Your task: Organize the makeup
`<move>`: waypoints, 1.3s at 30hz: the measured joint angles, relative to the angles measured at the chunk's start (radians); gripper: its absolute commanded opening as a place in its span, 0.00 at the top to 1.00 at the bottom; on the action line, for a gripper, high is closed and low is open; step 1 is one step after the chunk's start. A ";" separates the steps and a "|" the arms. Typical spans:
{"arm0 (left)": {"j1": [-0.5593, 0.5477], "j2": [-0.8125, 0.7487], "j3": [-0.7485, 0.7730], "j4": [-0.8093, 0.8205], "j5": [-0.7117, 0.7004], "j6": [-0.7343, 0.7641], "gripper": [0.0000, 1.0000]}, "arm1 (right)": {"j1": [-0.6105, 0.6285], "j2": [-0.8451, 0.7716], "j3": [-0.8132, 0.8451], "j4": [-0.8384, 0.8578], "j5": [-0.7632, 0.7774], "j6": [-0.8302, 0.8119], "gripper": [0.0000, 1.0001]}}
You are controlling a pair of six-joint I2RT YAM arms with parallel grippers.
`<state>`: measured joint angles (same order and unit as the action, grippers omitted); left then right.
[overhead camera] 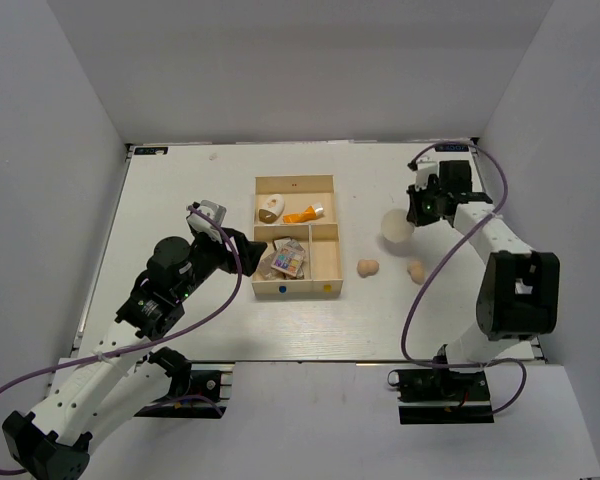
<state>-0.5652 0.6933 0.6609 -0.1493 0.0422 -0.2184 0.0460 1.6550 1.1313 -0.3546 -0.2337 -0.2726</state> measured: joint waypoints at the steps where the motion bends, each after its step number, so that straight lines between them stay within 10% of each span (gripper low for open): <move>1: 0.000 0.000 0.000 0.000 0.000 0.000 0.02 | 0.003 -0.043 0.000 0.009 -0.006 -0.002 0.99; 32: 0.000 0.006 0.000 0.000 0.000 0.000 0.02 | 0.462 -0.042 0.116 -0.061 -0.001 0.011 0.94; 39: 0.001 0.012 0.000 0.000 0.000 0.000 0.02 | 0.492 -0.010 0.116 -0.063 0.023 0.023 0.52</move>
<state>-0.5640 0.7055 0.6609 -0.1493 0.0418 -0.2180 0.5385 1.6447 1.2469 -0.4171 -0.2108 -0.2497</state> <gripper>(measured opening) 0.982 0.346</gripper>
